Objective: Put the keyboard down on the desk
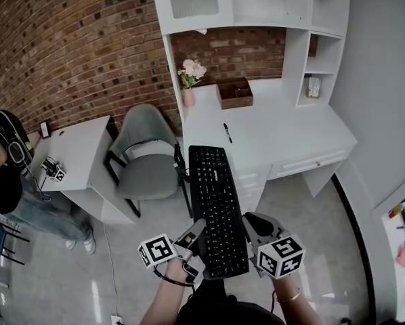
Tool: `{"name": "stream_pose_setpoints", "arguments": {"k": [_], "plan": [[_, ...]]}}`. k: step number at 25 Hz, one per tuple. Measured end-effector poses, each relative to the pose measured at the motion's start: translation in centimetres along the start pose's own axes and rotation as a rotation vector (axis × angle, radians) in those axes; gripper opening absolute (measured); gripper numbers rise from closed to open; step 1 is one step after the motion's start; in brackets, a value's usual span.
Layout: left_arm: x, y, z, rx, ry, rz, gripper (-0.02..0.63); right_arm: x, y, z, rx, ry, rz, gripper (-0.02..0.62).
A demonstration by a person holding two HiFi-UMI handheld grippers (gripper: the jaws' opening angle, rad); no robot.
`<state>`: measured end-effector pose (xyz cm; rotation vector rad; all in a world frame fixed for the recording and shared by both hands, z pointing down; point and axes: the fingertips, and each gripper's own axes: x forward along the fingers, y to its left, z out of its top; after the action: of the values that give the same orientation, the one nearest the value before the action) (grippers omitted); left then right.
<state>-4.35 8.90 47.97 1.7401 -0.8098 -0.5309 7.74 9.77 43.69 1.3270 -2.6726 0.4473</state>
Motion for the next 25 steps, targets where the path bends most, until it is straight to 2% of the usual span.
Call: {"name": "stream_pose_setpoints", "arguments": {"k": [4, 15, 25], "plan": [[3.0, 2.3, 3.5, -0.001, 0.015, 0.033, 0.112, 4.4, -2.2, 0.9, 0.0, 0.013, -0.007, 0.008], [11.2, 6.8, 13.7, -0.029, 0.044, 0.053, 0.112, 17.4, -6.8, 3.6, 0.019, 0.058, -0.014, 0.008], [16.3, 9.3, 19.5, -0.03, 0.068, 0.053, 0.112, 23.7, -9.7, 5.3, 0.028, 0.067, -0.049, 0.008]]}}
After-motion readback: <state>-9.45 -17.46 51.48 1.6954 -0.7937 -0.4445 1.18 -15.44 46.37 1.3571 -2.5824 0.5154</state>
